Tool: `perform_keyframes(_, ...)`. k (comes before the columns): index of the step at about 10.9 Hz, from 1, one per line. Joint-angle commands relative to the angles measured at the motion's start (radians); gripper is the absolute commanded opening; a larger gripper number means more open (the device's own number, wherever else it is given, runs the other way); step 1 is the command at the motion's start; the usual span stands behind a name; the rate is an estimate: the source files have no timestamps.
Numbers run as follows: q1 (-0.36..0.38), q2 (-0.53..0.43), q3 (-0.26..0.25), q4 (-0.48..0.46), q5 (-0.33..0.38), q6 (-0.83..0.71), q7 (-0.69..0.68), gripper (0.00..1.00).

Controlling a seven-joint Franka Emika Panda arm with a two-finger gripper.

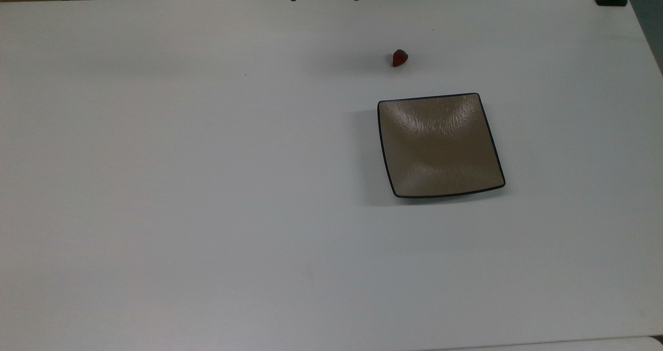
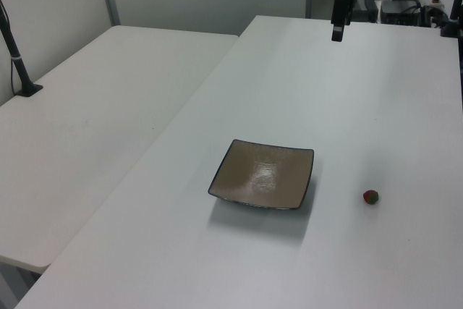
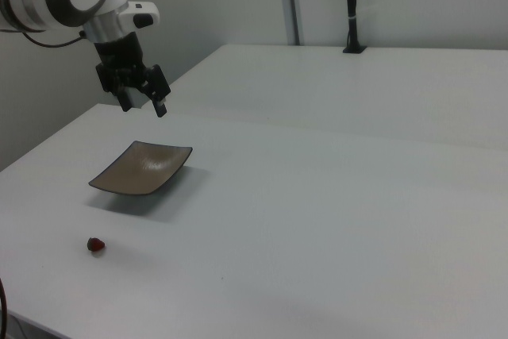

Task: Strawberries on a ceramic plate
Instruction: 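Move the open gripper toward the red strawberry beside the plate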

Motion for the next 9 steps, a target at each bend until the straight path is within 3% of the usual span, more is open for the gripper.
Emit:
perform_keyframes(1,-0.013,-0.004,0.011,-0.016,0.008,0.028,-0.015,1.0)
perform_keyframes(9,0.025,-0.004,0.013,-0.032,0.009,0.018,-0.008,1.0)
